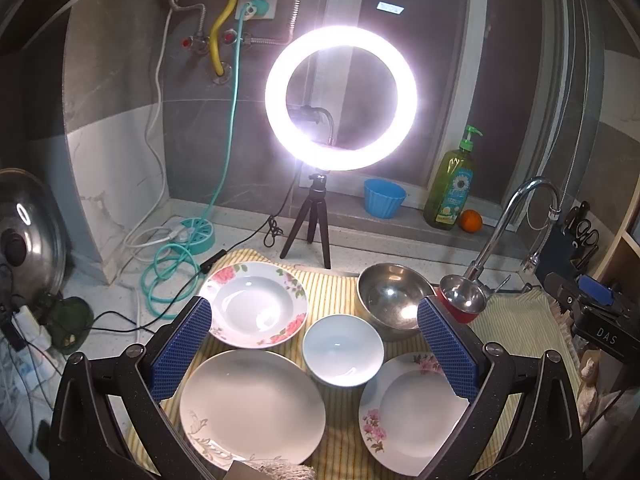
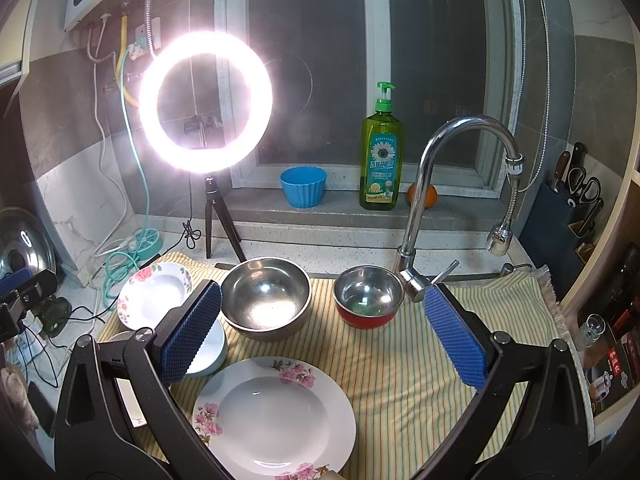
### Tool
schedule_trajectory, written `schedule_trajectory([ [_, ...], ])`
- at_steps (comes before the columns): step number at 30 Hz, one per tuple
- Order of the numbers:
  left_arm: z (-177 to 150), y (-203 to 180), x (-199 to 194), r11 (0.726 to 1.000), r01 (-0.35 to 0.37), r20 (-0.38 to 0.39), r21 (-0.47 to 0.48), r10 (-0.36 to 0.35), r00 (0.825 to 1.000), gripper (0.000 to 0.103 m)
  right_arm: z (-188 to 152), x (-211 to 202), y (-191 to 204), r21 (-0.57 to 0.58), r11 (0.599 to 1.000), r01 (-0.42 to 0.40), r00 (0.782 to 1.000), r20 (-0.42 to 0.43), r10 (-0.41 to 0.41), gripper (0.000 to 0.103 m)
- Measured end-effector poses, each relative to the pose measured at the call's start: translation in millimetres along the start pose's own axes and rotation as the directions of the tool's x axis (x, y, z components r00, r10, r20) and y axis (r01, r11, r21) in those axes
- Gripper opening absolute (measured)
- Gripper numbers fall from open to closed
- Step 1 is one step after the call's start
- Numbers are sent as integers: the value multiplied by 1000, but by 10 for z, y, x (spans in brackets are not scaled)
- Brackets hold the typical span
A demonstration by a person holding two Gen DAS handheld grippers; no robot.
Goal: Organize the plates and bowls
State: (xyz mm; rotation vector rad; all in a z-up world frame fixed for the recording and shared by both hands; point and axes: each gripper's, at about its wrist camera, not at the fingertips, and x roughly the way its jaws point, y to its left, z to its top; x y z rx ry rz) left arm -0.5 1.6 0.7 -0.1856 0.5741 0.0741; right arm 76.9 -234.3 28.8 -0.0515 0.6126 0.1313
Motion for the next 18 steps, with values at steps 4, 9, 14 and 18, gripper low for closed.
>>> schedule_trajectory([
  [4, -3, 2, -2, 1000, 1, 1, -1, -1, 1000, 102, -8, -7, -12, -2, 1000, -1, 1000, -1, 1, 103],
  [9, -7, 3, -6, 1000, 2, 0, -2, -2, 1000, 102, -13, -10, -8, -1, 1000, 1, 1000, 0, -1, 103],
  [14, -11, -7, -23, 1000, -1, 0, -4, 1, 1000, 102, -17, -16, -8, -1, 1000, 0, 1000, 1, 0, 103],
  [18, 2, -10, -38, 1000, -3, 2, -5, 3, 1000, 102, -18, -16, -10, -1, 1000, 0, 1000, 0, 0, 103],
])
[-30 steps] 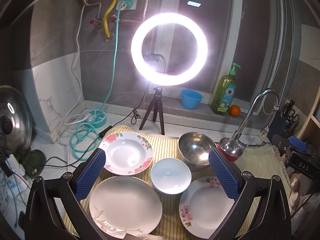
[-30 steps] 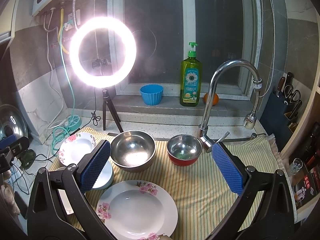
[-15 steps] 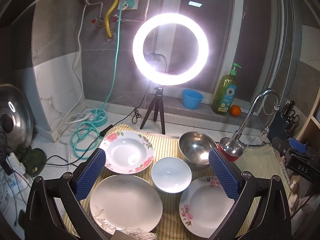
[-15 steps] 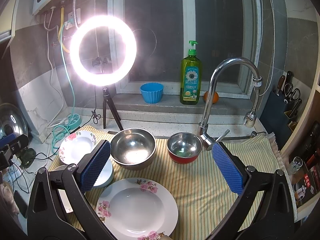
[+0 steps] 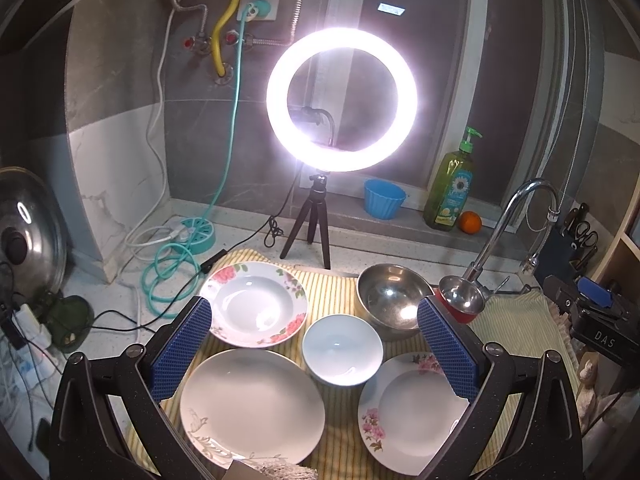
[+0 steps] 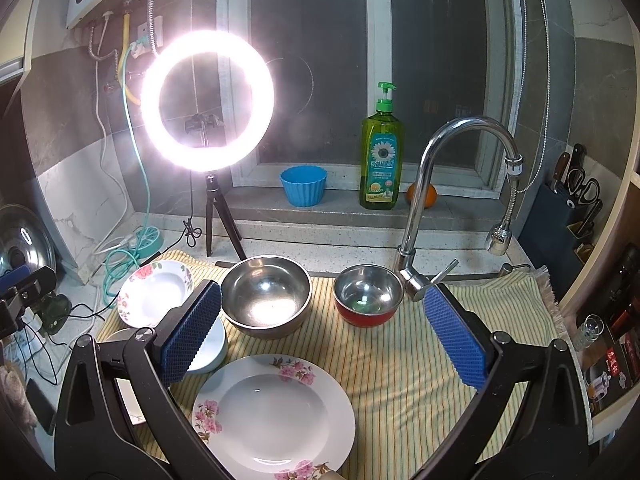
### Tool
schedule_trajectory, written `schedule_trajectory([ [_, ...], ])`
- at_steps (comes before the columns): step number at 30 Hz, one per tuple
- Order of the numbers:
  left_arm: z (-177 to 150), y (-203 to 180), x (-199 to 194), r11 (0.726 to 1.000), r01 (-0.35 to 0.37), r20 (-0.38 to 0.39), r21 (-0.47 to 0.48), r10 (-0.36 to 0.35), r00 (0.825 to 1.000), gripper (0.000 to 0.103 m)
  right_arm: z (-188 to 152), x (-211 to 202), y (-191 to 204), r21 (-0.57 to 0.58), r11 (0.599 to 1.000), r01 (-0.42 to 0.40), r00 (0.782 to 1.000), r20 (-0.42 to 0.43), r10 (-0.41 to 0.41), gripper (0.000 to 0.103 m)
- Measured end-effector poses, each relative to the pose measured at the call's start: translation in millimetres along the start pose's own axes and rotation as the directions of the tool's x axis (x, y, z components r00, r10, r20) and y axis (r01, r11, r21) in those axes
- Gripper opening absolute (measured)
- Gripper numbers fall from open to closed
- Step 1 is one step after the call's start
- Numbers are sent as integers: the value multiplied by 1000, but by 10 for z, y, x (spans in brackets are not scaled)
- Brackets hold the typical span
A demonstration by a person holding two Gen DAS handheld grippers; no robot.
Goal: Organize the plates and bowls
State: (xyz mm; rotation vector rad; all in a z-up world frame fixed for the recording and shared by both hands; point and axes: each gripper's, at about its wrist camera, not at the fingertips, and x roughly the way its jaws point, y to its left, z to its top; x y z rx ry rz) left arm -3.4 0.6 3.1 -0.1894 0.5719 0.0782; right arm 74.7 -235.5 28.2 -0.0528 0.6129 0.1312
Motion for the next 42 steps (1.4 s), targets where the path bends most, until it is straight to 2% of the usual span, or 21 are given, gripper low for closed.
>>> schedule_trajectory([
  [13, 7, 3, 32, 1000, -2, -6, -2, 1, 1000, 102, -19, 22, 18, -6, 1000, 0, 1000, -6, 0, 103],
  [21, -13, 85, 154, 1000, -7, -30, -9, 7, 1000, 102, -41, 156, 24, -13, 1000, 2, 999, -38, -2, 103],
  [26, -47, 221, 215, 999, -33, -47, -26, 32, 998, 102, -87, 283, 36, -2, 1000, -27, 997, -74, 27, 103],
  [32, -129, 437, 290, 996, -70, -82, -54, 65, 994, 102, -205, 471, 10, 31, 995, -91, 984, -154, 95, 103],
  [37, -230, 596, 340, 994, -76, -128, -82, 65, 990, 102, -307, 580, 17, 50, 991, -123, 971, -199, 130, 103],
  [42, -306, 695, 369, 991, -88, -162, -103, 71, 984, 102, -400, 695, 53, 64, 987, -148, 956, -246, 159, 94],
])
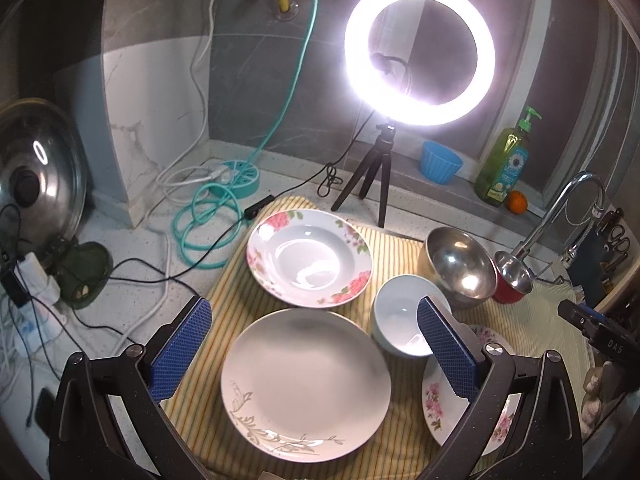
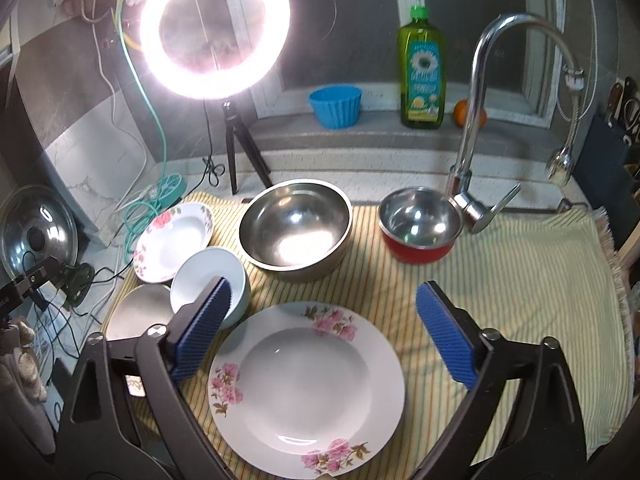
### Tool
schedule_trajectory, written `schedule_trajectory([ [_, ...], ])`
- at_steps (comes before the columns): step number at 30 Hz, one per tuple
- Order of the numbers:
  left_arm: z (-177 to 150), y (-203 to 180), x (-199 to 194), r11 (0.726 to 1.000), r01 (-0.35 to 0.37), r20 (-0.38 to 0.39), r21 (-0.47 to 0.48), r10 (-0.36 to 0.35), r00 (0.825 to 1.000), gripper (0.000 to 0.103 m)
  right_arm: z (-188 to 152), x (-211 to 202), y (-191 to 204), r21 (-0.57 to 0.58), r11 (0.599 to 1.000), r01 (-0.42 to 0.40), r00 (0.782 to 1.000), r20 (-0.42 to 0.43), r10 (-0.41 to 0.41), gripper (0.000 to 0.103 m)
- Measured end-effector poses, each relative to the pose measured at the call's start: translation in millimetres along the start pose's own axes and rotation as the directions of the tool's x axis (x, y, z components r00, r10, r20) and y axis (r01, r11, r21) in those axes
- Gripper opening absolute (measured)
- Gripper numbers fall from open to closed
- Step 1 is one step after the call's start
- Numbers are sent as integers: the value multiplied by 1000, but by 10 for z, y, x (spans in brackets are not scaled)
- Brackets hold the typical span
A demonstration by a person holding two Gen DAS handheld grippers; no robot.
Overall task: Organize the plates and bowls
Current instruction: 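Move both tools down to the rim of the pink-flowered deep plate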
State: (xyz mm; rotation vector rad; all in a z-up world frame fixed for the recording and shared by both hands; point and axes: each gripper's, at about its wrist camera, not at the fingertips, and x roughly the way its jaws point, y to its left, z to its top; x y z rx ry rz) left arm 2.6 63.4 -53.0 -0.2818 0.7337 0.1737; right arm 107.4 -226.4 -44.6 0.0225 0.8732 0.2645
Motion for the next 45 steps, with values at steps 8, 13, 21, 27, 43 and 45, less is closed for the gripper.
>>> schedule_trajectory([
  [8, -139, 43, 100, 999, 30, -69, -26, -32, 997, 99, -139, 217, -42, 28, 998, -52, 993, -100, 55, 80],
  [13, -272, 34, 208, 996, 71, -132, -53, -78, 988, 87, -223, 307, -171, 56, 996, -63, 985, -156, 71, 74],
  [21, -468, -175, 350, 984, 169, -223, -63, -179, 958, 58, -356, 403, -420, 86, 995, -53, 974, -216, 71, 58],
  [27, -609, -466, 499, 965, 258, -290, -55, -263, 920, 52, -499, 510, -565, 108, 993, -52, 961, -266, 79, 47],
  [43, -845, -906, 983, 936, 347, -432, -49, -333, 838, 31, -807, 719, -1067, 261, 962, -84, 924, -341, 173, 37],
  [45, -857, -943, 1008, 937, 348, -439, -40, -329, 836, 31, -828, 736, -1113, 282, 955, -93, 918, -346, 192, 37],
])
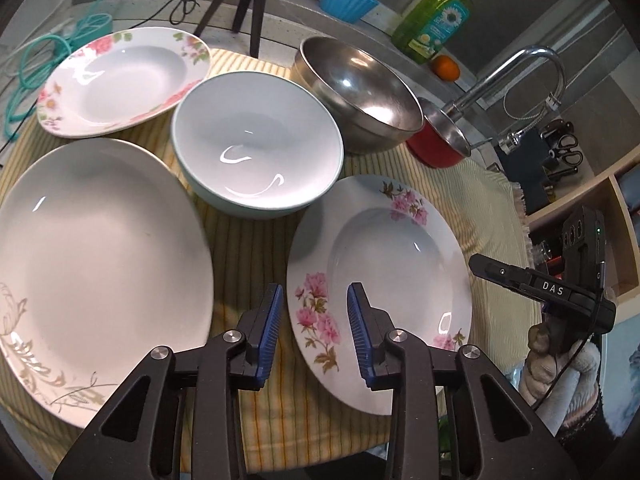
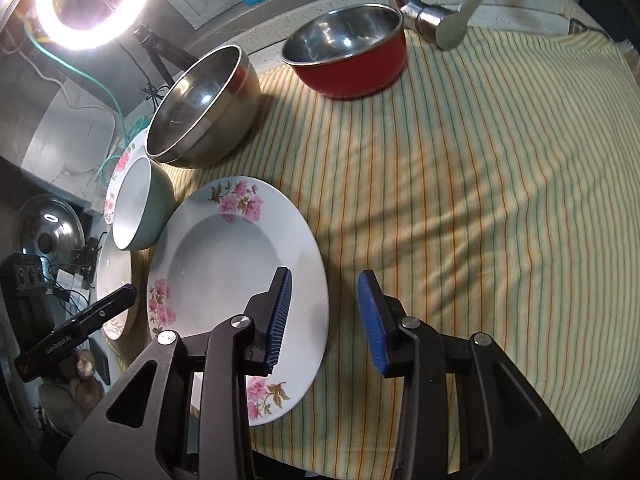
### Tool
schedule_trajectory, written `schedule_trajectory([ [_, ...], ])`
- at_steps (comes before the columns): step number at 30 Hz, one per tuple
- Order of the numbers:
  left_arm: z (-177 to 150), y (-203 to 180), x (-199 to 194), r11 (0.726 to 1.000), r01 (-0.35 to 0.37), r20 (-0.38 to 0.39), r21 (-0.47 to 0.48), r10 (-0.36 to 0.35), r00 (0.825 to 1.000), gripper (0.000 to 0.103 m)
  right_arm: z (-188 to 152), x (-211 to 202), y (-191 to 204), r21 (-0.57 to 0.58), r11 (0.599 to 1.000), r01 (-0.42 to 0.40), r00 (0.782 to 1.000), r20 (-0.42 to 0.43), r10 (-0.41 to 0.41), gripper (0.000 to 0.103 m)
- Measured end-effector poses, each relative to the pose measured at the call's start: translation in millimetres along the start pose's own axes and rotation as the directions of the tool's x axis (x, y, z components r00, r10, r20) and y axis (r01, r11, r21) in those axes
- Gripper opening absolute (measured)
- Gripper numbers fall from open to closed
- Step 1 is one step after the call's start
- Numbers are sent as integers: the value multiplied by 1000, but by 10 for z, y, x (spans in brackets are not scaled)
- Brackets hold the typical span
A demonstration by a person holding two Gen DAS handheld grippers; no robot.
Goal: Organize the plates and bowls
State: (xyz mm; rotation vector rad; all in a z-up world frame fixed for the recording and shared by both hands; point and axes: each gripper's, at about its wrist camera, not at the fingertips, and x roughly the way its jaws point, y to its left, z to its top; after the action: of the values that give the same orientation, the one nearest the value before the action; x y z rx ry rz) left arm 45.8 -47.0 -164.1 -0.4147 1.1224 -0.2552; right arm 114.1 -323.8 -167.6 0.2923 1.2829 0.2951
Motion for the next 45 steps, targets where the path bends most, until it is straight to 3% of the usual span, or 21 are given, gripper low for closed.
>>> schedule_trajectory([
  [4, 16, 8, 98, 1000, -12, -18, 2, 12, 1000, 29, 1, 59, -57, 21, 999, -30, 999, -27, 31, 28],
  [15, 9, 30, 216, 1000, -23, -52, 3, 23, 998, 24, -5, 194, -12, 18, 996, -85, 993, -79, 86, 19],
  [45, -196, 21, 125, 999, -44, -54, 7, 45, 998, 24, -306, 96, 29, -18, 997, -76, 990, -121, 74, 20],
])
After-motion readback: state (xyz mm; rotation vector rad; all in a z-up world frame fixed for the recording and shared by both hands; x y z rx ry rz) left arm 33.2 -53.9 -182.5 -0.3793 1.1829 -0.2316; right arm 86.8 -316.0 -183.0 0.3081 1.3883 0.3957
